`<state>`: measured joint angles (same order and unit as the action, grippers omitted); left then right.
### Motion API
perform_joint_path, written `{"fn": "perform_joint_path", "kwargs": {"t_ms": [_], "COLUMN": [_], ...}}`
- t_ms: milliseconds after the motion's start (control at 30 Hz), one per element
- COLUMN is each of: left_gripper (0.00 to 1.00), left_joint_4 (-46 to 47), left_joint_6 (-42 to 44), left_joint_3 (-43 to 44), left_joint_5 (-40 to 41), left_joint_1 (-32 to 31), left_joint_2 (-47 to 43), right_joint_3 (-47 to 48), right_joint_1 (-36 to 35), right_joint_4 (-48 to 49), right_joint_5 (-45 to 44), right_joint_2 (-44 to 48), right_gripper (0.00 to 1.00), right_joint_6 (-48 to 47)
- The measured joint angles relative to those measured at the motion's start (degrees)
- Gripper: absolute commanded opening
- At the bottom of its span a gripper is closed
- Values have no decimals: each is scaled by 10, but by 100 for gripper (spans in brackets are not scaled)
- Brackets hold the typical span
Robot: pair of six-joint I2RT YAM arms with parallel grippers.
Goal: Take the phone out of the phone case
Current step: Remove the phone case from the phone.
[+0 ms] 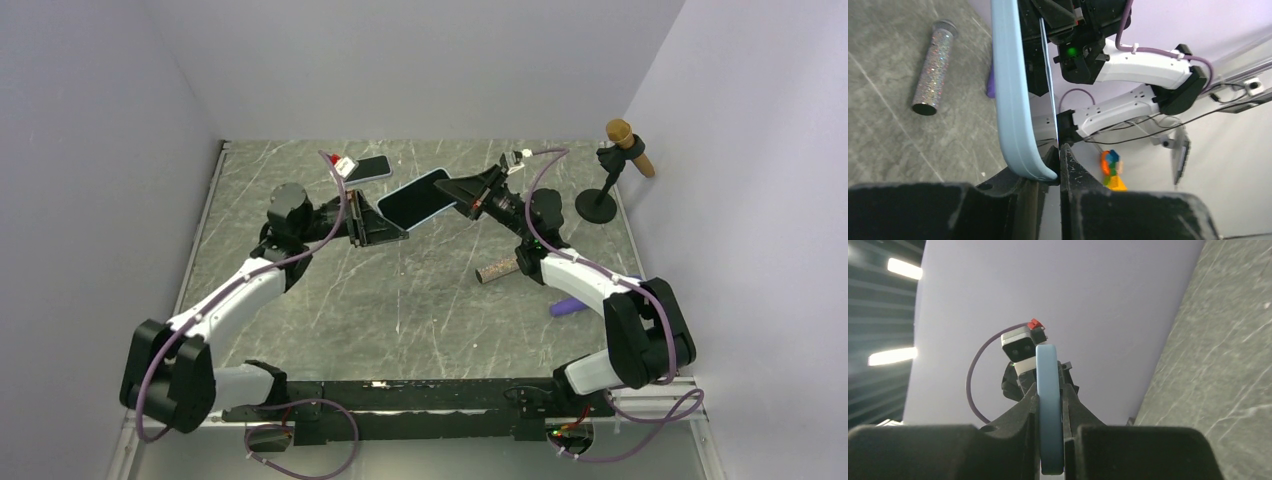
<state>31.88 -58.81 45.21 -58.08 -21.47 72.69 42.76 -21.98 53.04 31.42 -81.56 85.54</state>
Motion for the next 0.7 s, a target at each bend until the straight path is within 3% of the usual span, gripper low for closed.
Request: {"fn": "perform_joint_path", "kwargs": {"t_ms": [200, 400, 700], "left_gripper": [0, 0, 3], "left_joint_4": [-48, -25, -65], "left_joint_6": [51, 52, 76], "left_joint_3": [-17, -39, -47], "left_joint_5": [38, 41, 62], "left_joint_1": [-12, -14, -15], "left_joint_2": [-66, -70, -97], "right_joint_3": [-1, -30, -49], "right_joint_1": [-7, -13, -33], "right_joint_4": [43, 116, 178], "right_joint_5": [35, 35, 16], "right_joint_2": [-16, -53, -93], "right_gripper": [0, 0, 0], "right_joint_6": [51, 103, 153]}}
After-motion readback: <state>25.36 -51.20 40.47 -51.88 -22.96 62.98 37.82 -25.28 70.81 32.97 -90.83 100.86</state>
